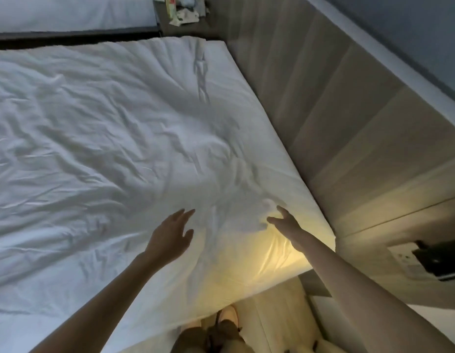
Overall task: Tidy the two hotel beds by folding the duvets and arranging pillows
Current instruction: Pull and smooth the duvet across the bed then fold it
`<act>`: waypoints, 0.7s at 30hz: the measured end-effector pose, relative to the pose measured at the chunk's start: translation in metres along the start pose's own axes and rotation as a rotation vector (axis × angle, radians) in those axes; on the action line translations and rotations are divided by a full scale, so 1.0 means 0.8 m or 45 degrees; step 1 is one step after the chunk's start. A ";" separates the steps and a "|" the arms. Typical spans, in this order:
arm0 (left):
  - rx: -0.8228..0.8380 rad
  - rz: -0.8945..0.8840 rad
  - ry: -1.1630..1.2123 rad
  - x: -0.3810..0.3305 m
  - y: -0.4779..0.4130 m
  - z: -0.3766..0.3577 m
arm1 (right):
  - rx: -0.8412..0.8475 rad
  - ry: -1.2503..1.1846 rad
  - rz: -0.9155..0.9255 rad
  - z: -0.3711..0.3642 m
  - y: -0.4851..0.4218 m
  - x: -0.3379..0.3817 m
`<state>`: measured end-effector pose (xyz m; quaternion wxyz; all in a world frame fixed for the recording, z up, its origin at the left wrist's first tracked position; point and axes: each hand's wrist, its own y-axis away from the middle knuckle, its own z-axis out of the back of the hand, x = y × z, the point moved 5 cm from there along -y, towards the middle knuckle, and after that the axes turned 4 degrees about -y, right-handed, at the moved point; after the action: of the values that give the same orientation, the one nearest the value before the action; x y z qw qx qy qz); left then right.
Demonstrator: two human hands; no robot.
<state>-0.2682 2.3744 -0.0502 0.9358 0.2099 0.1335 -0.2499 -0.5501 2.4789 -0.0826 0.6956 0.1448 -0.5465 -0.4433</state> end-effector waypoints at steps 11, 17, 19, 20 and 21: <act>0.232 -0.075 -0.174 0.033 -0.033 -0.133 | -0.065 -0.331 -0.528 -0.055 -0.076 -0.155; 0.265 -0.088 -0.143 0.040 -0.034 -0.154 | -0.264 -0.287 -0.647 -0.099 -0.080 -0.184; 0.209 -0.108 -0.149 0.036 -0.030 -0.150 | -0.238 -0.271 -0.585 -0.099 -0.082 -0.185; 0.178 -0.118 -0.164 0.033 -0.027 -0.146 | -0.227 -0.314 -0.550 -0.100 -0.079 -0.184; 0.152 -0.120 -0.181 0.032 -0.024 -0.144 | -0.228 -0.333 -0.522 -0.101 -0.076 -0.185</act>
<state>-0.2739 2.4017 -0.1667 0.9158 0.2406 0.0615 -0.3156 -0.5074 2.5365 -0.2468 0.5246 0.1321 -0.5495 -0.6366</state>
